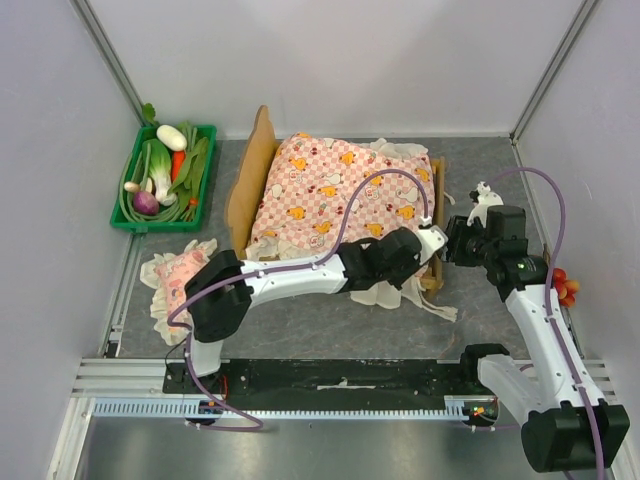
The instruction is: Set up the pet bed
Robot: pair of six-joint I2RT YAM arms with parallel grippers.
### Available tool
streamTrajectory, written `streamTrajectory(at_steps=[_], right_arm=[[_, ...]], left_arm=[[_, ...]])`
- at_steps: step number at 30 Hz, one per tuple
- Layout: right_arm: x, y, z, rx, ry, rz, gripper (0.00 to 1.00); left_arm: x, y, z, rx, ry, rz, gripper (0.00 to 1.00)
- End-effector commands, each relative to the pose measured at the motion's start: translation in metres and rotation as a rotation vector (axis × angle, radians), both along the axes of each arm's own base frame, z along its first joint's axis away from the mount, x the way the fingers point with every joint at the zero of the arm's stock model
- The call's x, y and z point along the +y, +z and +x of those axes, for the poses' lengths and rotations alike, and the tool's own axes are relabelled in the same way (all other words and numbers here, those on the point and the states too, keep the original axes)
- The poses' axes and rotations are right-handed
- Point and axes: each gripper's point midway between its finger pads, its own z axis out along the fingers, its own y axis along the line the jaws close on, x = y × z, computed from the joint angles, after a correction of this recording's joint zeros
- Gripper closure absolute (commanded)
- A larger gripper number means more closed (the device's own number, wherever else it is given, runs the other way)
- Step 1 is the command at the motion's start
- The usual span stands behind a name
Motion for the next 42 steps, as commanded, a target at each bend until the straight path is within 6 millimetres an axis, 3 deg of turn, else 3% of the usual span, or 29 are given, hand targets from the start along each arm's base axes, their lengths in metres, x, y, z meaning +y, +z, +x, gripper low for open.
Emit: streamTrajectory(at_steps=[1, 3, 7, 8, 17, 24, 28, 34, 38, 42], right_arm=[[0.007, 0.019, -0.01, -0.023, 0.082, -0.002, 0.43], [0.013, 0.02, -0.015, -0.015, 0.118, 0.014, 0.44], [0.023, 0.023, -0.021, -0.019, 0.199, 0.033, 0.44], [0.026, 0.024, -0.022, -0.021, 0.218, 0.039, 0.44], [0.058, 0.024, -0.029, -0.037, 0.372, 0.17, 0.46], [0.078, 0.012, -0.02, -0.009, 0.369, 0.151, 0.5], [0.099, 0.006, -0.025, -0.013, 0.394, 0.139, 0.56], [0.103, 0.001, -0.014, -0.045, 0.329, 0.147, 0.65], [0.099, -0.002, -0.009, -0.045, 0.303, 0.125, 0.65], [0.091, 0.01, -0.01, -0.083, 0.285, 0.094, 0.65]], left_arm=[[0.013, 0.065, 0.03, -0.055, 0.062, -0.132, 0.98], [0.018, 0.081, 0.033, -0.036, 0.059, -0.185, 0.98], [0.037, 0.095, 0.054, 0.041, 0.103, -0.283, 0.98], [0.036, 0.098, 0.051, 0.079, 0.069, -0.312, 0.98], [0.052, 0.096, 0.067, 0.223, 0.093, -0.393, 0.98], [0.061, 0.094, 0.079, 0.323, 0.122, -0.443, 0.98], [0.062, 0.089, 0.077, 0.359, 0.114, -0.448, 0.98], [0.062, 0.088, 0.076, 0.367, 0.111, -0.453, 0.98], [0.062, 0.088, 0.077, 0.368, 0.112, -0.455, 0.98], [0.067, 0.088, 0.08, 0.364, 0.123, -0.455, 0.98]])
